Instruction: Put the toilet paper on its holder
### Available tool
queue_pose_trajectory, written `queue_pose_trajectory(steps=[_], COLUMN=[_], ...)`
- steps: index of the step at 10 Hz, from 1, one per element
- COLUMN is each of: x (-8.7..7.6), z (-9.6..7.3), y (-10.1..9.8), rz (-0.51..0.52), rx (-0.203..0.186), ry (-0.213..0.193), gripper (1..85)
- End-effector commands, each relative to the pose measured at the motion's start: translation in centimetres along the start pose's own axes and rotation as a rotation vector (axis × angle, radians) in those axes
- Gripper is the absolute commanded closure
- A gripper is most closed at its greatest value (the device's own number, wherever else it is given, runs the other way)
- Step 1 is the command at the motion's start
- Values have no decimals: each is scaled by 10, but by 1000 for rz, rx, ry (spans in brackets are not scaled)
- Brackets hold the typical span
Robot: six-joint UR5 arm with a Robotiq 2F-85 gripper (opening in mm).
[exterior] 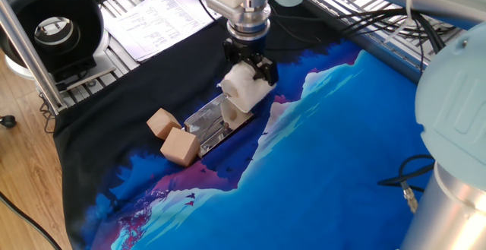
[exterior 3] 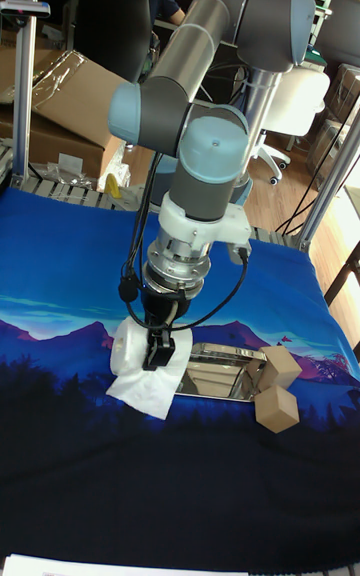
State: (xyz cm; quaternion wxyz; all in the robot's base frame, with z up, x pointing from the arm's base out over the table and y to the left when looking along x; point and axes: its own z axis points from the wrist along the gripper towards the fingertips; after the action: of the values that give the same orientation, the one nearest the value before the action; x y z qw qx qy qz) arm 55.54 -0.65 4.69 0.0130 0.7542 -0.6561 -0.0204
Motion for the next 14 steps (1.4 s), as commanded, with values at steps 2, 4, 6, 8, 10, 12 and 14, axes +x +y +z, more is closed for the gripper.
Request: queue_pose_trajectory(steps=[2, 4, 6, 8, 10, 12, 14], x=[-11, -5, -1, 2, -9, -14, -14], z=[8, 5, 5, 4, 3, 0, -5], y=[25, 32, 37, 38, 45, 47, 44], rz=[69, 98, 120, 142, 181, 204, 202], rx=[-25, -39, -59, -64, -90, -96, -98], ry=[-78, -51, -37, -24, -61, -79, -70], gripper=[307, 307, 307, 307, 307, 307, 307])
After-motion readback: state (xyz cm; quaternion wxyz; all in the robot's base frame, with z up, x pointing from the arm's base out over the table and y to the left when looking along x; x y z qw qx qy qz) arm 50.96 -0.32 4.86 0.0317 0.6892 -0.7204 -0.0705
